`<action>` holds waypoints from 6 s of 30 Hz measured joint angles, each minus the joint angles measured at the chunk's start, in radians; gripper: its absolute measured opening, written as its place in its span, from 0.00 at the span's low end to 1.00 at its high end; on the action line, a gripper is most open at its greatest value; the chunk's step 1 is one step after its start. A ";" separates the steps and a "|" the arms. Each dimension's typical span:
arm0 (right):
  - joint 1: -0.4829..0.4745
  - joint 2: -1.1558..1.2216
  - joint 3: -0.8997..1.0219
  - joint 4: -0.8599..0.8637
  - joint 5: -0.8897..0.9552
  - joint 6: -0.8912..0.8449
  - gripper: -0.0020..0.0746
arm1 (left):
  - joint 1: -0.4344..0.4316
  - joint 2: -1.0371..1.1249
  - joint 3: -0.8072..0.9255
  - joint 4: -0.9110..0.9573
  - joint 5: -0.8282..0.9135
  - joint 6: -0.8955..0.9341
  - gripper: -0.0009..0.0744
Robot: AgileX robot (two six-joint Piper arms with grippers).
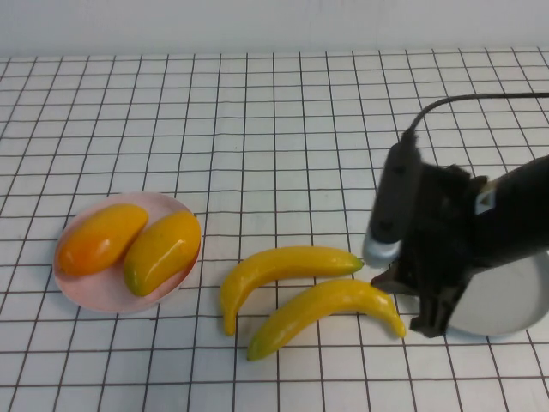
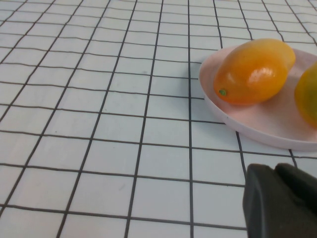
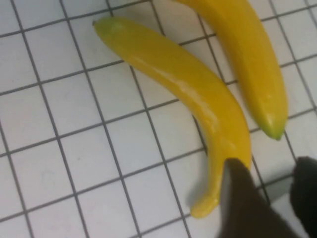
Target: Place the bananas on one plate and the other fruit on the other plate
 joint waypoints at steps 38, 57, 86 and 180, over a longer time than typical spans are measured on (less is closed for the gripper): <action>0.142 0.519 -0.325 -0.256 0.067 0.003 0.44 | 0.000 0.000 0.000 0.000 0.000 0.000 0.01; -0.318 0.181 -0.109 -0.327 0.136 0.594 0.44 | 0.000 0.000 0.000 0.000 0.000 0.000 0.01; -0.281 0.377 -0.401 -0.300 0.288 0.560 0.59 | 0.000 0.000 0.000 0.000 0.000 0.000 0.01; -0.311 0.232 0.037 -0.184 0.079 0.814 0.55 | 0.000 0.000 0.000 0.000 0.000 0.000 0.01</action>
